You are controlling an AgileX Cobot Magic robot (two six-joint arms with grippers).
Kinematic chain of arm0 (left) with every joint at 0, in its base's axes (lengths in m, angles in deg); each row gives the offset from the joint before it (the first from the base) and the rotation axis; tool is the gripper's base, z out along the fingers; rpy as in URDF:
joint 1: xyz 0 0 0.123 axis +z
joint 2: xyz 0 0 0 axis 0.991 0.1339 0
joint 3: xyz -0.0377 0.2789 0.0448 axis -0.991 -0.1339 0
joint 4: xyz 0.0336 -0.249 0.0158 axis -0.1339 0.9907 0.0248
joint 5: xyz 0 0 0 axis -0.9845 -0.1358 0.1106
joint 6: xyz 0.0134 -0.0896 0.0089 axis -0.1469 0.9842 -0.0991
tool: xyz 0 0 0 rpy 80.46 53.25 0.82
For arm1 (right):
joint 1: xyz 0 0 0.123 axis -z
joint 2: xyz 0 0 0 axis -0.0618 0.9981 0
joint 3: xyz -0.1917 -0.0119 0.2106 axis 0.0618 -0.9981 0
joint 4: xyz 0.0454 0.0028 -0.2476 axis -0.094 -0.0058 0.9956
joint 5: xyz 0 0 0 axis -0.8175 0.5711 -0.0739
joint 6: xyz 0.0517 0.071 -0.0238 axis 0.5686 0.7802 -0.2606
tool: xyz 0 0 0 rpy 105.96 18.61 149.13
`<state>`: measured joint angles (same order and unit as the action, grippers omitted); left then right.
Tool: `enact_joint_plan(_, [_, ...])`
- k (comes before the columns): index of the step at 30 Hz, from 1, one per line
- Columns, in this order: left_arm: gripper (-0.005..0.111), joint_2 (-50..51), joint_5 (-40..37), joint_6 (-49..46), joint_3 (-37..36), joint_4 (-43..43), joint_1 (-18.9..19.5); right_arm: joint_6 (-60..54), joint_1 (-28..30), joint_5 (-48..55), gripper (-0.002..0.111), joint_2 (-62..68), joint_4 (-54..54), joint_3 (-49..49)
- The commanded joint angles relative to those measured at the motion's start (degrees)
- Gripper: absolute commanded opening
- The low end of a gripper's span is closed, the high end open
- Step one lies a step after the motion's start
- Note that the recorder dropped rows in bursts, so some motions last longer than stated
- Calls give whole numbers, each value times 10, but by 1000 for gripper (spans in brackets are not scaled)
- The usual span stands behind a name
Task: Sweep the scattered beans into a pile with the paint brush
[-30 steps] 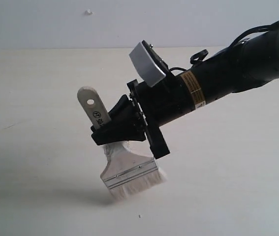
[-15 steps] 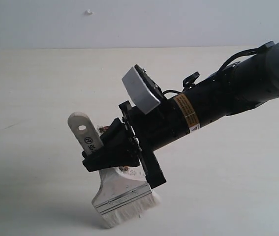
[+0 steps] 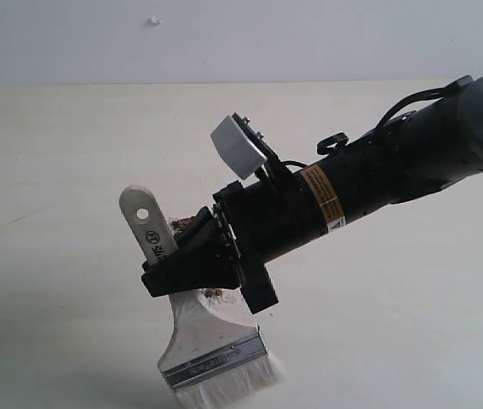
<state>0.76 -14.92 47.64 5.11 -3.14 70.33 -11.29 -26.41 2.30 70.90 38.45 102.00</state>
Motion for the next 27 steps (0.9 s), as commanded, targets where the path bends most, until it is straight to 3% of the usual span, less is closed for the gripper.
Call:
enact_joint_plan(1, [0,-4,-1,-3,0,4,0,2,-1,-8,0,-1,-15,-21])
enact_joint_plan(12, [0,-4,-1,-3,0,4,0,-178,0,-8,0,42,-78,-32])
enact_joint_plan(21, [0,-4,-1,-3,0,4,0,-240,64,2,0,42,-122,-32])
enact_joint_plan(27, [0,-4,-1,-3,0,4,0,-263,67,2,0,63,-120,-10])
